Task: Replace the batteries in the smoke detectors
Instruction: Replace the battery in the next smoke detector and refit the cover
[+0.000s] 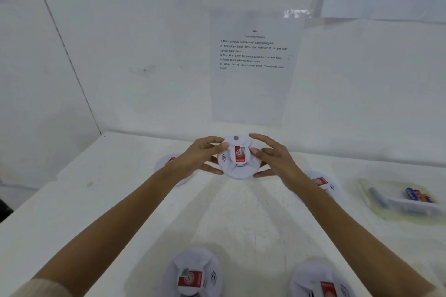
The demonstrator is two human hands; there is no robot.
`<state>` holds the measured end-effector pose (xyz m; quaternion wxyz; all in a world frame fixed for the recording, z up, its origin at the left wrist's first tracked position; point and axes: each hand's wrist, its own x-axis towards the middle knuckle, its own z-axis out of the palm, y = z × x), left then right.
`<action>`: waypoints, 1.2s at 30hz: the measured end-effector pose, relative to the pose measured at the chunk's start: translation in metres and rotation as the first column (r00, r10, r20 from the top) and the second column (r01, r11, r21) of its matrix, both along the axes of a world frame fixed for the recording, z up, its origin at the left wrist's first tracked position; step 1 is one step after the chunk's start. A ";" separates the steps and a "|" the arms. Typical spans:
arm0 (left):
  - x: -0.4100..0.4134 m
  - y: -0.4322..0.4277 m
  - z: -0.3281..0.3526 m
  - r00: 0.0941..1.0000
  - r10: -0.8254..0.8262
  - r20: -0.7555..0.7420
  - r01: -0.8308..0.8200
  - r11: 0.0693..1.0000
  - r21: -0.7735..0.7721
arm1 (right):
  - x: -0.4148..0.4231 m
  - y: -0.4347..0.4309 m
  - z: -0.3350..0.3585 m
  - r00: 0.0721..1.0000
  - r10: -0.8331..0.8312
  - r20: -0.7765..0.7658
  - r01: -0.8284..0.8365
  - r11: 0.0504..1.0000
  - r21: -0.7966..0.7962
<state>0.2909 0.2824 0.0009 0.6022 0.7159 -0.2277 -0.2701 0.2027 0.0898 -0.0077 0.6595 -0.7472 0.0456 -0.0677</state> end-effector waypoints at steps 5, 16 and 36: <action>-0.004 -0.007 -0.002 0.988 0.044 -0.147 -0.061 0.992 -0.110 | 0.001 0.002 -0.002 0.994 -0.086 -0.071 0.102 0.961 0.258; -0.015 -0.018 0.004 0.997 0.030 -0.078 -0.040 0.991 -0.129 | -0.001 0.004 0.008 0.994 -0.079 0.076 0.051 0.946 0.320; -0.002 -0.014 -0.003 0.970 -0.083 0.230 0.106 0.990 -0.090 | 0.004 -0.005 0.006 0.988 -0.055 0.141 0.102 0.930 -0.353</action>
